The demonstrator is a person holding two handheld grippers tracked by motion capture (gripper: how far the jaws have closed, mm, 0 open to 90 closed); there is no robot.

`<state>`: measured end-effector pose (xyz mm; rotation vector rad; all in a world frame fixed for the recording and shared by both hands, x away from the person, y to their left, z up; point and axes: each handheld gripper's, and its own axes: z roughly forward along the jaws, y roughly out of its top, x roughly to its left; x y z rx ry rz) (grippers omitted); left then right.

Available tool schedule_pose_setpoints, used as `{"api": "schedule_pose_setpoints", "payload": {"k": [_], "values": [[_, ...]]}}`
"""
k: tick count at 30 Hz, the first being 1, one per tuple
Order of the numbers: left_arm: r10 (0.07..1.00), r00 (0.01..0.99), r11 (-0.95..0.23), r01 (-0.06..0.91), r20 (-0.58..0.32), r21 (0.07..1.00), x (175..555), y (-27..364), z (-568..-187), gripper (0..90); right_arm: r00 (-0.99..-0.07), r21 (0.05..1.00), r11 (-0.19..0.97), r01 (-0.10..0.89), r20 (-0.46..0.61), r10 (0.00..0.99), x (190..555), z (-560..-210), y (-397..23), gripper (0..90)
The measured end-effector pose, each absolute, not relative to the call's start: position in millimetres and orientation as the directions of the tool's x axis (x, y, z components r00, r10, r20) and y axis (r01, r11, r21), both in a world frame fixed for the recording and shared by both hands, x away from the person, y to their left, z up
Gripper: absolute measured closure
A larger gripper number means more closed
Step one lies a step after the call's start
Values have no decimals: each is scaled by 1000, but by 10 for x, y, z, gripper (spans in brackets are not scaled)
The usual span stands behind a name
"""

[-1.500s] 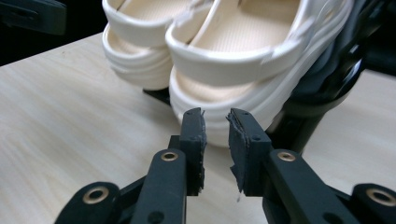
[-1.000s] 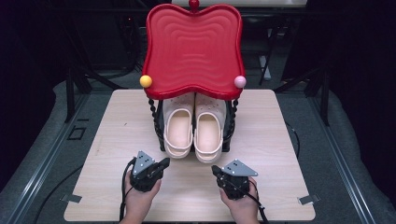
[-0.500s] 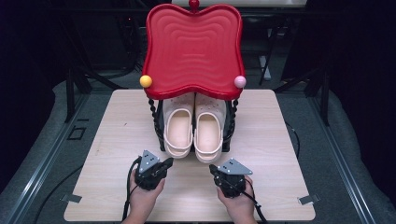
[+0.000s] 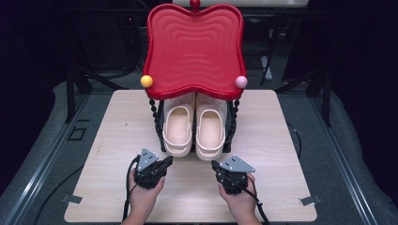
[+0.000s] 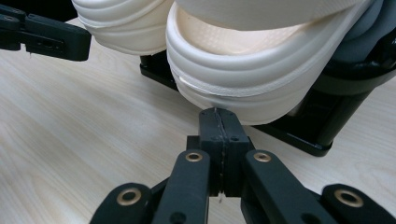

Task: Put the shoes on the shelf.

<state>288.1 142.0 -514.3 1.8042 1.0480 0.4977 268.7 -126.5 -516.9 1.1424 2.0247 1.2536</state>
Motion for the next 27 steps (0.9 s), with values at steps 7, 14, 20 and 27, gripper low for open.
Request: {"api": "schedule_pose_setpoints", "payload": {"k": [7, 14, 20, 27], "values": [[837, 539, -176, 428, -94, 886, 2977, 1434, -5039, 900, -508, 891, 224, 394, 8, 861, 2790, -5116, -1278, 900], [841, 534, -186, 439, -89, 879, 3133, 1375, -5001, 900, -490, 890, 220, 399, 4, 872, 2961, -5056, -1289, 900], [843, 529, -174, 445, -101, 878, 3262, 1337, -4946, 900, -483, 892, 213, 400, 7, 876, 3097, -5014, -1269, 900], [847, 524, -177, 437, -90, 882, 3367, 1289, -4873, 900, -467, 891, 183, 416, 37, 883, 3221, -4971, -1268, 900]]}}
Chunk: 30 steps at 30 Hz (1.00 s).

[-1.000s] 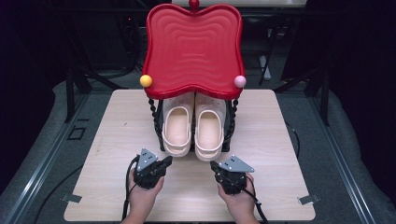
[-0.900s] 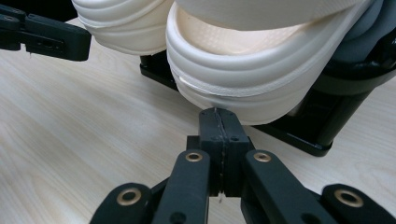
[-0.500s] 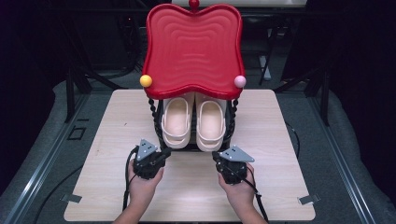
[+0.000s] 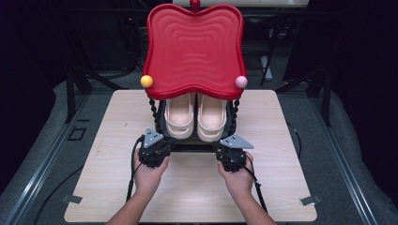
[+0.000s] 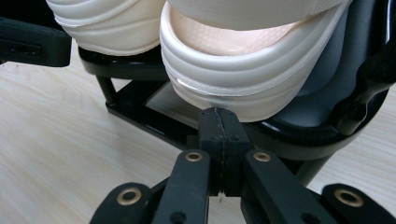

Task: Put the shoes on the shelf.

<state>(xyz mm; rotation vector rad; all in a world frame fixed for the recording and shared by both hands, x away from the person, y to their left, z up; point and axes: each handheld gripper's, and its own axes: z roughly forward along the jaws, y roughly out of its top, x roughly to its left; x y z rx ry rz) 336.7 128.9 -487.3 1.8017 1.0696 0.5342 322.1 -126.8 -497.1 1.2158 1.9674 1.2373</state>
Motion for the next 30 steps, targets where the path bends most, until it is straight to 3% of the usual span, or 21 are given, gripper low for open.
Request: {"api": "schedule_pose_setpoints", "payload": {"k": [30], "values": [[858, 504, -180, 476, -99, 861, 3593, 1221, -4959, 900, -435, 881, 152, 448, 66, 898, 3507, -5016, -1182, 889]]}}
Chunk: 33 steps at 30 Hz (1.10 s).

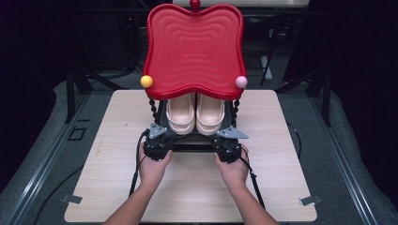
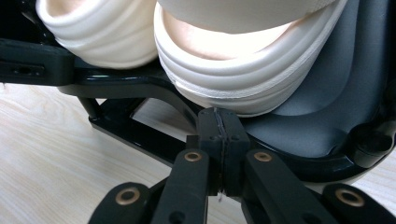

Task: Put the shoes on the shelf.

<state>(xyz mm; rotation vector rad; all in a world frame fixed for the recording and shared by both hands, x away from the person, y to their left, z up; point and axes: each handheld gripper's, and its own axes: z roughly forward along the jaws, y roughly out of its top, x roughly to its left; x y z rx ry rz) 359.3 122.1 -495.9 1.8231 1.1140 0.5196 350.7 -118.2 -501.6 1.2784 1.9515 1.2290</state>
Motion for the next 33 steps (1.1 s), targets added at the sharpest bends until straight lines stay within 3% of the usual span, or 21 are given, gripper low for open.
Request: {"api": "schedule_pose_setpoints", "payload": {"k": [15, 33], "values": [[857, 501, -153, 468, -119, 870, 3589, 1255, -4925, 899, -453, 907, 149, 394, 51, 890, 3398, -4941, -1184, 889], [855, 504, -155, 472, -121, 868, 3611, 1250, -4930, 899, -443, 905, 152, 398, 44, 896, 3448, -4931, -1187, 879]]}}
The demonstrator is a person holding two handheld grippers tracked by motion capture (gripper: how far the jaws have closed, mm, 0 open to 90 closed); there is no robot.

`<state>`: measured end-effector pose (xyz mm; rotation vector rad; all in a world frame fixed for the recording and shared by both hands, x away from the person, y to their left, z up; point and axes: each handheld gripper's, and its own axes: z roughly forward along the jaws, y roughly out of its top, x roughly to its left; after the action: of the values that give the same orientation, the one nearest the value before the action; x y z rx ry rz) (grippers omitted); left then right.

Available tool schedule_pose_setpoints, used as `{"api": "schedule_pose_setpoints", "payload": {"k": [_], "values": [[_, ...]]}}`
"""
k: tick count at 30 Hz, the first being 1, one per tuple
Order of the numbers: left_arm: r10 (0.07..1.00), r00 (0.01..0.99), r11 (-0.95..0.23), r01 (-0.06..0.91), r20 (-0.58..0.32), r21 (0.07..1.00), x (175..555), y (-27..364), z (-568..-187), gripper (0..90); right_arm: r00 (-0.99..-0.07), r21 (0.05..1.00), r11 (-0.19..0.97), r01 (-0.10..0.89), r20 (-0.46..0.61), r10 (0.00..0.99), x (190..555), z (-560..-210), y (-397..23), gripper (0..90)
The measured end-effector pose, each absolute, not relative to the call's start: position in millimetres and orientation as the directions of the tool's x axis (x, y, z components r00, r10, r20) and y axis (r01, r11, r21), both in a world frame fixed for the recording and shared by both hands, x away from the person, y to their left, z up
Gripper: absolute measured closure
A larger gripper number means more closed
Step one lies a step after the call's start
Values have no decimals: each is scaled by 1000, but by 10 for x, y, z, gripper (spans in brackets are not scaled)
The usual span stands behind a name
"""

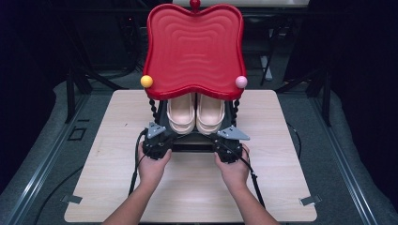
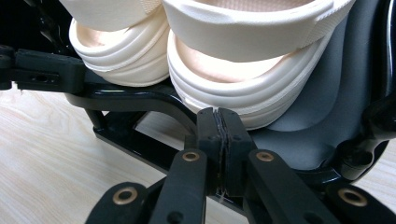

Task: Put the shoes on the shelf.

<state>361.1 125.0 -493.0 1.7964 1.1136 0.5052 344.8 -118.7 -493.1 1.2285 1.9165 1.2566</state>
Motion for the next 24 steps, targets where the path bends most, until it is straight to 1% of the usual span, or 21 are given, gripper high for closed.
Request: {"api": "schedule_pose_setpoints", "payload": {"k": [5, 6, 8, 9, 11, 16, 24], "values": [[857, 501, -146, 462, -121, 875, 3593, 1258, -4925, 894, -453, 896, 166, 411, 43, 890, 3410, -4921, -1206, 853], [856, 503, -148, 463, -121, 874, 3585, 1260, -4917, 894, -450, 906, 155, 394, 43, 892, 3410, -4933, -1201, 852], [854, 506, -151, 460, -119, 875, 3575, 1263, -4907, 893, -456, 898, 166, 407, 42, 889, 3383, -4918, -1221, 847], [854, 507, -152, 460, -119, 875, 3573, 1266, -4906, 892, -454, 907, 157, 390, 41, 890, 3386, -4928, -1219, 844], [855, 505, -149, 459, -119, 876, 3570, 1273, -4908, 890, -454, 910, 152, 387, 44, 890, 3375, -4924, -1230, 839], [857, 503, -151, 456, -114, 877, 3548, 1305, -4907, 885, -458, 904, 158, 398, 47, 888, 3345, -4900, -1257, 831], [857, 503, -145, 452, -117, 880, 3488, 1371, -4894, 866, -461, 908, 155, 390, 46, 886, 3297, -4887, -1297, 809]]}}
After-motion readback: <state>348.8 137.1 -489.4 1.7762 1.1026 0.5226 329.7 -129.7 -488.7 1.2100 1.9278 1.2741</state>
